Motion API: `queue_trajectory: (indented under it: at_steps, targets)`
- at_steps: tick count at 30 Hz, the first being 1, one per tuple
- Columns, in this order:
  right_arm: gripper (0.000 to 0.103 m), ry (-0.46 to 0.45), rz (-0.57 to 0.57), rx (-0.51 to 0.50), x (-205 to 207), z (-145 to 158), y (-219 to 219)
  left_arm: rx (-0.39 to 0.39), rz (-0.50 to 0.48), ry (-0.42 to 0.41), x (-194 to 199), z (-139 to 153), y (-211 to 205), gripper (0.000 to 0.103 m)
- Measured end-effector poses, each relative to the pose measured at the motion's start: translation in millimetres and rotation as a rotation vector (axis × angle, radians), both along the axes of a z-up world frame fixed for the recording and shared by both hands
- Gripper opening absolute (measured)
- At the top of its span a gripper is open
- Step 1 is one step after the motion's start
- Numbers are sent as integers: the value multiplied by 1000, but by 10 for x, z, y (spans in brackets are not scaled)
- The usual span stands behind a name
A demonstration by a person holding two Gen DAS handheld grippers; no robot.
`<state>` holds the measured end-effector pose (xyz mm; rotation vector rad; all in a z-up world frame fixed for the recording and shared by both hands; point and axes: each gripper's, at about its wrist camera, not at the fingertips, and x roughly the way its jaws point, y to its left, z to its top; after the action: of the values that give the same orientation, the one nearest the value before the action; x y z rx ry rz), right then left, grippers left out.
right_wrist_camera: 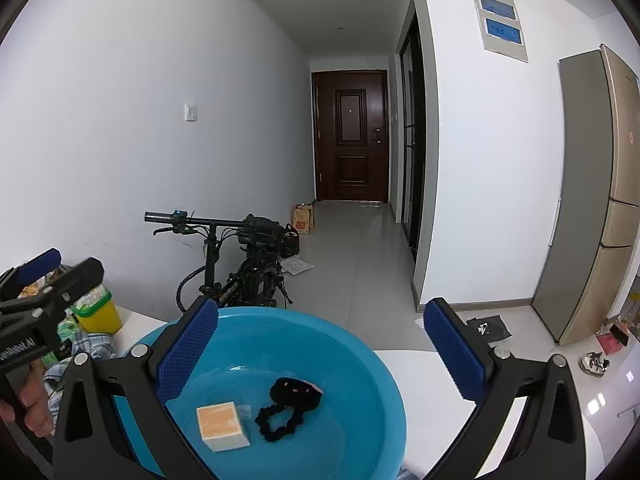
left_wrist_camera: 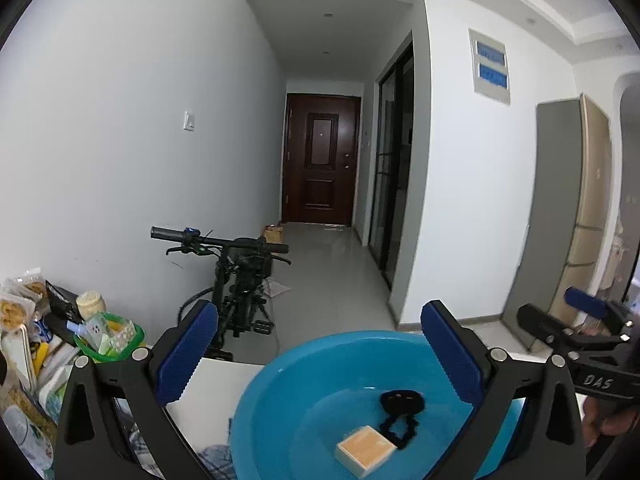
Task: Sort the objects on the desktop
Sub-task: 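Raise both open tools away from the blue basin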
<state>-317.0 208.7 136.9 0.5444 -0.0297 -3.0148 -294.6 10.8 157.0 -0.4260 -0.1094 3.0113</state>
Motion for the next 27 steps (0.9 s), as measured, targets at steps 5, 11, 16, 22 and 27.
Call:
queue_trajectory:
  at_steps: [5,11,16,22,27]
  targets:
    - [102,26,3,16,244,125,-25,25,30,27,313,122,-79,103]
    - [103,58,2,34,581,272,-46,25,9,31,672,228,-119,103]
    - [103,90,6,30,882,404,-71,3,-28,53,1031,337,-92,103]
    - [103,128,13,41,1230,533,-125,10,-31,80,1397,435,-112,103]
    - [103,143,15,53,1478,558,-160,21,-43,87,1663,473,-127,103]
